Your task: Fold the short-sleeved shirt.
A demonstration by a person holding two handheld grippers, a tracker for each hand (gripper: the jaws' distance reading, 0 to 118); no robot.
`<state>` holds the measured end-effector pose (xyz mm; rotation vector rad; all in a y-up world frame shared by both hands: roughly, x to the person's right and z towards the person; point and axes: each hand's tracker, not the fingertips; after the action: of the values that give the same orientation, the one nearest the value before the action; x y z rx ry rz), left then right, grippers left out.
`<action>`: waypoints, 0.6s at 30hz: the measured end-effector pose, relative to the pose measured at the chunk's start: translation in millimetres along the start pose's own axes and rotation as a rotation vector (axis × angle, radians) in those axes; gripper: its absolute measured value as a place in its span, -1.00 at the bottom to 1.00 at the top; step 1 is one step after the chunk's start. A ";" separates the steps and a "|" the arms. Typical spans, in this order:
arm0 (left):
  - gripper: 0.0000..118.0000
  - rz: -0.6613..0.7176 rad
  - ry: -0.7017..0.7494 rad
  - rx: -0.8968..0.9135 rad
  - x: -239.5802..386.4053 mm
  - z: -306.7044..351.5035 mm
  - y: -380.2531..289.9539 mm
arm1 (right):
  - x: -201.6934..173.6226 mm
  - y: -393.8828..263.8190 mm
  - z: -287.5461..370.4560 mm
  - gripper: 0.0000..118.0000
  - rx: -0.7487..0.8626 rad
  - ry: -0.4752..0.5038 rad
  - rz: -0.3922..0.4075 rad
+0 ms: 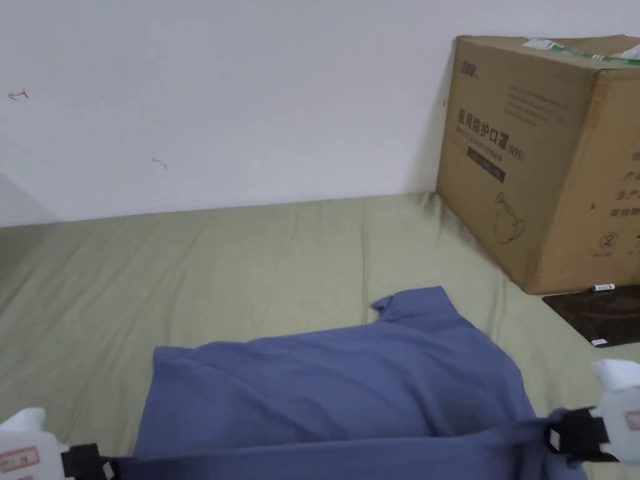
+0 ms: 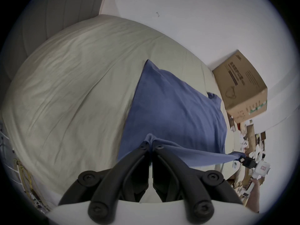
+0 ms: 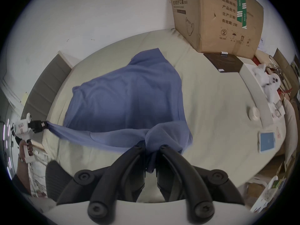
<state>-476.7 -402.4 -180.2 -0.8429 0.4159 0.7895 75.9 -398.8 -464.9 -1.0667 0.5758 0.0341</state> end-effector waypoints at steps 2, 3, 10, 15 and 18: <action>-0.98 -0.007 0.021 0.000 10.0 -25.9 18.5 | 3.4 29.1 -33.2 -0.82 -0.017 0.005 -0.051; -0.97 -0.016 0.026 -0.001 11.8 -39.1 27.7 | 4.7 41.6 -51.1 -0.82 -0.028 0.010 -0.079; 0.56 0.100 -0.025 -0.033 -3.0 -93.0 40.2 | 14.4 61.2 -134.4 0.63 -0.038 -0.142 -0.155; 0.74 0.099 -0.100 -0.007 -2.8 -73.1 29.4 | 22.7 42.3 -104.6 0.83 0.051 -0.085 -0.253; 0.74 -0.027 -0.111 0.117 21.5 -32.7 15.5 | 13.1 26.6 -58.6 0.83 0.164 -0.067 -0.215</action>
<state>-475.4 -412.2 -221.1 -0.6911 0.3483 0.7754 54.0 -437.5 -513.2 -0.9590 0.3941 -0.1620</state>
